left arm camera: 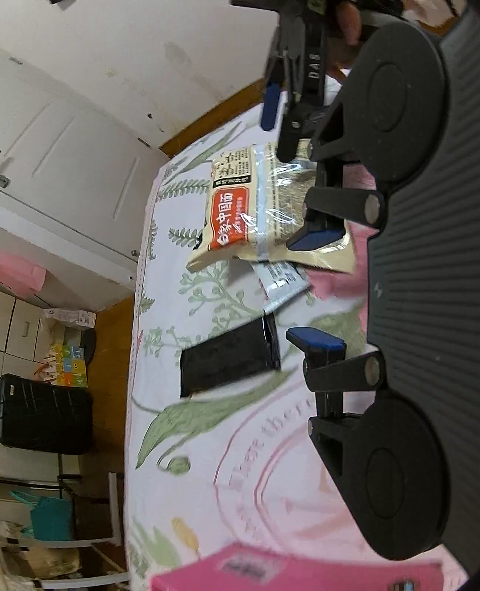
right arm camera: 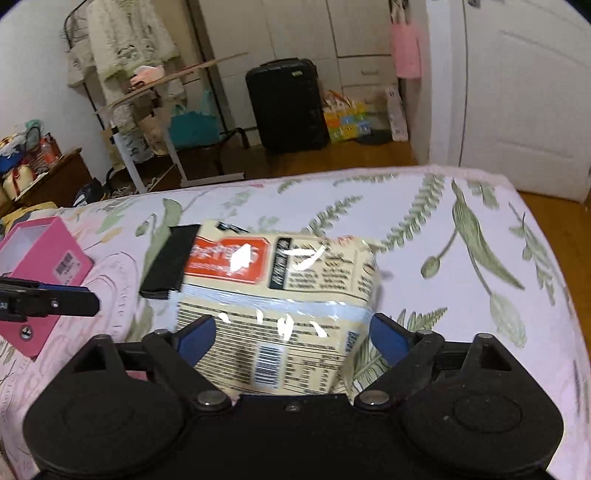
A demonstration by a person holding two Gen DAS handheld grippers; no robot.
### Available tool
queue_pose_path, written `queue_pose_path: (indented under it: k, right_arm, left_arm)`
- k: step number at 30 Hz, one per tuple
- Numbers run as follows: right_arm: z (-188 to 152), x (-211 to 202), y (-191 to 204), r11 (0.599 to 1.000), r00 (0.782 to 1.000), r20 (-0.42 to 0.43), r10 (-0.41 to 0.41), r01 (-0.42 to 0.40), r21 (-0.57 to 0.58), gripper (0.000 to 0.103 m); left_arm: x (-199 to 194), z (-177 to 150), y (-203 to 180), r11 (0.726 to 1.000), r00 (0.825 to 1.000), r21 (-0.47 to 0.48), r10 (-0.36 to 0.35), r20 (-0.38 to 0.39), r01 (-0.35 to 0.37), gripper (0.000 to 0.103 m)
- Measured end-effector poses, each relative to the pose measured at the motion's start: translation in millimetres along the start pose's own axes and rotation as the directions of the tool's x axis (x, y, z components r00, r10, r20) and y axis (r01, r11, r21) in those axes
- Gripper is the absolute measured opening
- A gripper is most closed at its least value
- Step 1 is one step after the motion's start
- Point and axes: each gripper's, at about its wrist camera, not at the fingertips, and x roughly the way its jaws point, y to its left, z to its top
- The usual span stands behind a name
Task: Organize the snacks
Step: 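Move both tools to the cream noodle bag with the red label, then close both tools on the noodle bag and lift it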
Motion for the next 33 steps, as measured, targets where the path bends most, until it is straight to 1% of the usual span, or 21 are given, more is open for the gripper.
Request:
queue_pose_path:
  k: [2,4,7,9,10,11,13,14,16,19,22,26,29,33]
  right_arm:
    - [-2,6,-6,1.000,1.000,-0.013,0.020,-0.019,0.020,0.096]
    - [-3,13,-9,0.998,0.997,-0.045,0.063,-0.062,0.030,0.097]
    - [-4,24,-12,0.995,0.991,-0.087,0.097,-0.095,0.030,0.098]
    - [-5,35,-13,0.993,0.982,-0.147,0.119,-0.116,0.028,0.100]
    - [-7,42,-12,0.993,0.974,-0.193,0.120,-0.119,0.018,0.101]
    - [-8,46,-10,0.993,0.970,-0.217,0.114,-0.118,-0.004,0.103]
    - [-13,47,0,0.990,0.975,-0.205,0.091,-0.111,-0.088,0.103]
    - [-14,47,3,0.988,0.976,-0.203,0.083,-0.107,-0.110,0.103]
    - [-19,48,7,0.988,0.980,-0.183,0.075,-0.098,-0.116,0.103]
    - [-29,44,11,0.989,0.991,-0.123,0.053,-0.068,-0.128,0.103]
    - [-37,39,19,0.992,0.996,-0.090,0.026,-0.037,-0.118,0.103]
    - [-43,32,31,0.995,0.996,-0.087,0.002,-0.010,-0.096,0.103]
    - [-48,25,38,0.996,0.996,-0.094,-0.003,-0.006,-0.094,0.103]
    - [-53,13,45,0.999,0.993,-0.120,0.004,-0.010,-0.045,0.103]
  left_arm:
    - [14,0,1,0.999,0.999,-0.043,-0.035,-0.018,0.034,0.045]
    - [31,1,0,0.995,0.995,-0.074,-0.071,-0.063,0.067,0.045]
    - [47,-1,-2,0.987,0.992,-0.115,-0.116,-0.059,0.109,0.045]
    - [57,-1,-4,0.983,0.988,-0.131,-0.142,-0.068,0.132,0.045]
    - [61,-1,-5,0.981,0.986,-0.135,-0.148,-0.074,0.137,0.045]
    - [65,-2,-6,0.979,0.984,-0.138,-0.159,-0.076,0.148,0.045]
    - [77,-3,-7,0.973,0.978,-0.155,-0.189,-0.089,0.173,0.044]
    - [81,-4,-7,0.969,0.977,-0.171,-0.195,-0.087,0.178,0.044]
    - [85,-7,-4,0.961,0.975,-0.198,-0.211,-0.071,0.193,0.045]
    - [85,-7,-1,0.959,0.972,-0.190,-0.226,-0.068,0.210,0.044]
    - [84,-8,-1,0.954,0.965,-0.188,-0.251,-0.077,0.233,0.044]
    - [78,-7,-7,0.967,0.965,-0.135,-0.234,-0.117,0.218,0.045]
    - [72,-7,-14,0.974,0.962,-0.092,-0.219,-0.161,0.206,0.045]
    - [60,-11,-22,0.981,0.960,-0.049,-0.193,-0.204,0.187,0.045]
